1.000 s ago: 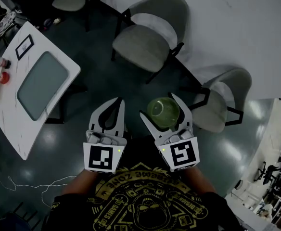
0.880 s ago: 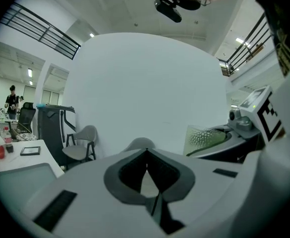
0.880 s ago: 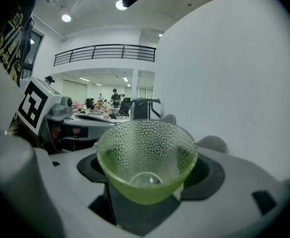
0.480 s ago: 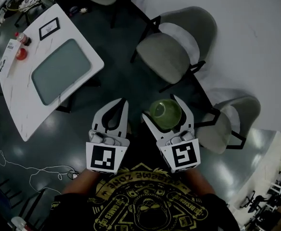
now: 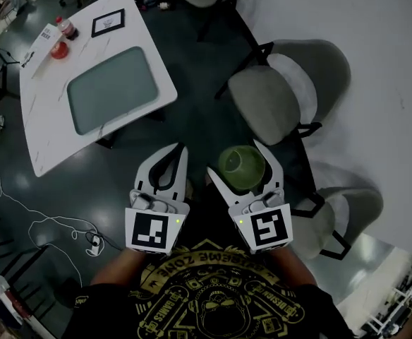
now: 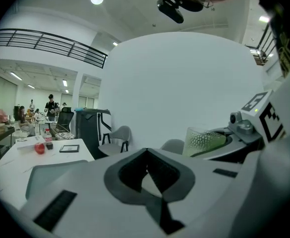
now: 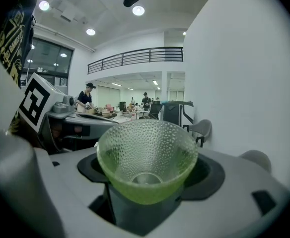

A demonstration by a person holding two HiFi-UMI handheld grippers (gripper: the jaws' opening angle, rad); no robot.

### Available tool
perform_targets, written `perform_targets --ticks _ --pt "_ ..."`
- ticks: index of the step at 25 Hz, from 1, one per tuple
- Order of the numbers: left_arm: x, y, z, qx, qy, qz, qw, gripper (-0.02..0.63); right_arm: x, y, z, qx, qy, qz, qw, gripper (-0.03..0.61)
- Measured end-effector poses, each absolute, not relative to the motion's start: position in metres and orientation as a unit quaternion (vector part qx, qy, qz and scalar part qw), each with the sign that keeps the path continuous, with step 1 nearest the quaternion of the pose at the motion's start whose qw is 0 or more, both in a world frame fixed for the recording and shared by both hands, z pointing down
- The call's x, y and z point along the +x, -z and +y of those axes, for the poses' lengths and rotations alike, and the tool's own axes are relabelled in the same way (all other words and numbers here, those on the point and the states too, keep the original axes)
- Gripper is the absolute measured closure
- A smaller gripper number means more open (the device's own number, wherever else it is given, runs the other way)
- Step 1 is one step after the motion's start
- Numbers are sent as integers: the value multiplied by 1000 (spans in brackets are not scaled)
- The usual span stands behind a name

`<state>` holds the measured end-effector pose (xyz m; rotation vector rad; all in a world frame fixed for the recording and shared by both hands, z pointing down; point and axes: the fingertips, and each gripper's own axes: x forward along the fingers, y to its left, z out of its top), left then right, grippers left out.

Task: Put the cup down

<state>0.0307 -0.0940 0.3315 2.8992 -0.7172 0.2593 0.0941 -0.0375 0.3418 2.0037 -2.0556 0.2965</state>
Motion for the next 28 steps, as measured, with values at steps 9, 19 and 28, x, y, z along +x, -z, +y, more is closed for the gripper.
perform_targets --ticks 9,19,28 --pt "42 -337 -99 945 -98 -302 84 603 117 -343 -52 641 -97 -751 130 186" --pt "46 -339 -91 925 -117 -353 79 603 129 -344 -52 600 -85 -787 121 186" --pt "35 -336 -87 914 -116 -384 66 603 122 -344 -59 570 -81 -809 114 186"
